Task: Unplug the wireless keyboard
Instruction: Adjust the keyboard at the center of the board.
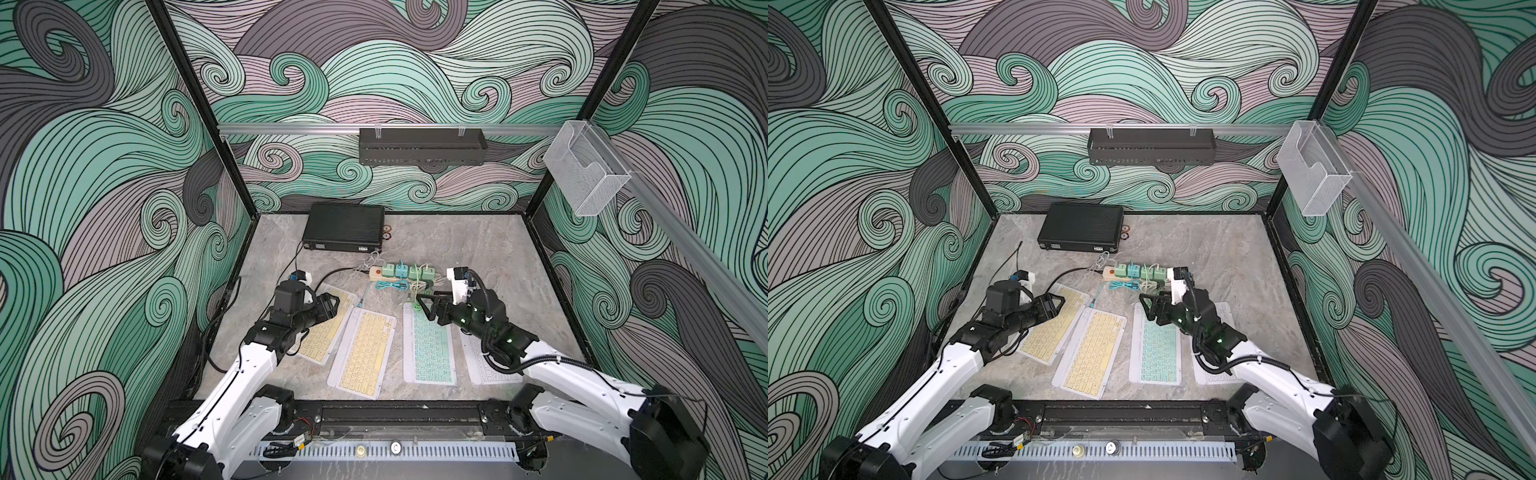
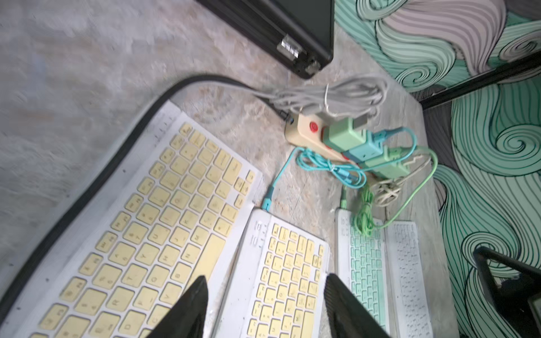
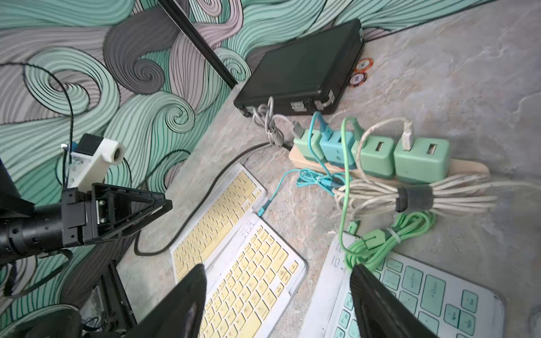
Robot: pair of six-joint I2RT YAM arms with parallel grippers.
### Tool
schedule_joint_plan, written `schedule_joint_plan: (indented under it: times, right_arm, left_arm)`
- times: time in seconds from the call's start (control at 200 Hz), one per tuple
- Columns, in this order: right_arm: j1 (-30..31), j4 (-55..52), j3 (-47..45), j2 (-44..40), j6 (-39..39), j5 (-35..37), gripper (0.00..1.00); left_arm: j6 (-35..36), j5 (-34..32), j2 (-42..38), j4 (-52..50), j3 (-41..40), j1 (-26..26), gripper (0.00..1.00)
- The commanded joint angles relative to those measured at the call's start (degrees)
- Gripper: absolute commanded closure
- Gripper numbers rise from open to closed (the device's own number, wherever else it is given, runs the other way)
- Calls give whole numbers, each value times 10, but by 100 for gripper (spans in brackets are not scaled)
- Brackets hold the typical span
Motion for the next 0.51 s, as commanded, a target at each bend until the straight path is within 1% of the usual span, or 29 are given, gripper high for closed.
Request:
schedule_joint_plan:
  times: [0.0, 0.04, 0.085, 0.185, 0.255, 0.34, 0.46, 0.5]
  right_arm:
    - [39, 8, 26, 35, 12, 54, 25]
    - [52, 7, 36, 53, 13, 58, 25]
    - [62, 5, 47, 73, 16, 59, 26]
    - [80, 9, 71, 113, 19, 57, 27]
    - [89, 10, 84, 133, 21, 56, 28]
    - [97, 11, 94, 150, 20, 58, 28]
    - [100, 13, 100, 163, 20, 58, 28]
    - [100, 14, 99, 164, 20, 58, 28]
  left_arm:
    - [-39, -54, 43, -26, -11, -6, 38]
    - [-45, -70, 64, -26, -9, -6, 38]
    - [-55, -81, 86, -31, -2, -5, 41]
    - [-80, -101, 128, -35, 11, -4, 41]
    - [-95, -101, 149, -28, 11, -3, 43]
    - [-110, -106, 167, -8, 2, -3, 43]
    - [-130, -162, 190, -21, 7, -1, 42]
    - [-135, -168, 199, -19, 8, 3, 41]
